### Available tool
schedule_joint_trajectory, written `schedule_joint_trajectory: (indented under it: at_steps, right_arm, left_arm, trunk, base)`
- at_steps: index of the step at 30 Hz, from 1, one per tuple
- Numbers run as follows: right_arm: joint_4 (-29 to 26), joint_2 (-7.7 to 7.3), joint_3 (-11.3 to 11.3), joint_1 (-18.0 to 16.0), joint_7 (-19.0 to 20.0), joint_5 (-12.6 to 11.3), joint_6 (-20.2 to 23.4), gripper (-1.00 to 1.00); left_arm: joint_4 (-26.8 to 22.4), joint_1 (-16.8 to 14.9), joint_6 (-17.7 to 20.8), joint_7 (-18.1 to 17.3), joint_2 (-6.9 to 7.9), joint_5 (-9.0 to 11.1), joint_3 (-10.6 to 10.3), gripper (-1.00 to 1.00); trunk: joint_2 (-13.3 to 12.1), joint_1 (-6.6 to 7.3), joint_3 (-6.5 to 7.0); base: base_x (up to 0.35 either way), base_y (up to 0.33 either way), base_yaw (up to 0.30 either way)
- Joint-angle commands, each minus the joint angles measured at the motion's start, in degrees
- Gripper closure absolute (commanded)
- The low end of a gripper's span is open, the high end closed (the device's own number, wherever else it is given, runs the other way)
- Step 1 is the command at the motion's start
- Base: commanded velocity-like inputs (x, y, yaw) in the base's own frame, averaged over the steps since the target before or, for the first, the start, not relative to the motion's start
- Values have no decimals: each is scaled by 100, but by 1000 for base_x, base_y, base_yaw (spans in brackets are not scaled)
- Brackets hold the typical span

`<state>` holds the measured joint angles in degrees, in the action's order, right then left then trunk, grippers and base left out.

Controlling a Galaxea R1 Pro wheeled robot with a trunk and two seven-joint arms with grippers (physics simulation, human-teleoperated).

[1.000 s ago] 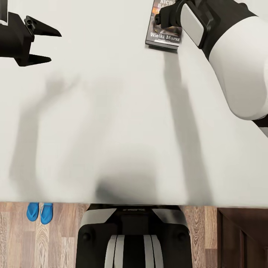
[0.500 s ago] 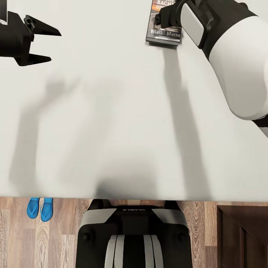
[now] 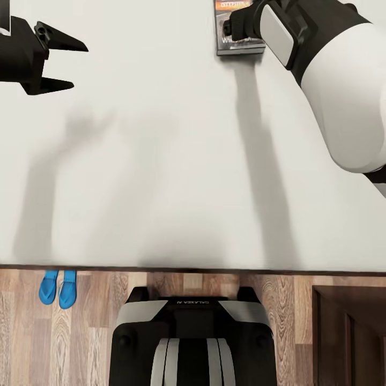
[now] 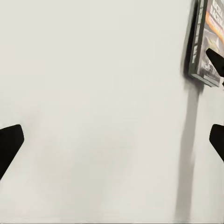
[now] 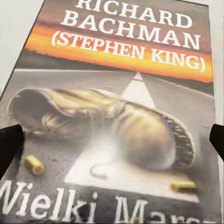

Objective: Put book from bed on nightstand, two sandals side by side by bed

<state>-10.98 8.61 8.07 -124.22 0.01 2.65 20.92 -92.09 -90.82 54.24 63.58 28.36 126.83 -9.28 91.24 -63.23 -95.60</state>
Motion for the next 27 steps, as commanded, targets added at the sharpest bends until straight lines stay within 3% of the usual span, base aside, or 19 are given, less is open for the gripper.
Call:
schedule_joint_trajectory:
  at_steps: [1,9,27]
  right_arm:
    - [60,0,46,3,8,-10,35,-100]
    - [60,0,46,3,8,-10,37,-100]
    - [60,-15,54,-20,8,-10,47,-100]
  left_arm:
    - [-2,-6,8,58,3,51,-3,-100]
    - [-2,-6,7,58,3,52,-3,-100]
    - [-2,-6,8,58,3,51,-3,-100]
  trunk:
    - [1,2,-3]
    - [1,2,-3]
    - [1,2,-3]
  base:
    - [-275,0,0]
    - [-159,0,0]
    - [-32,-3,0]
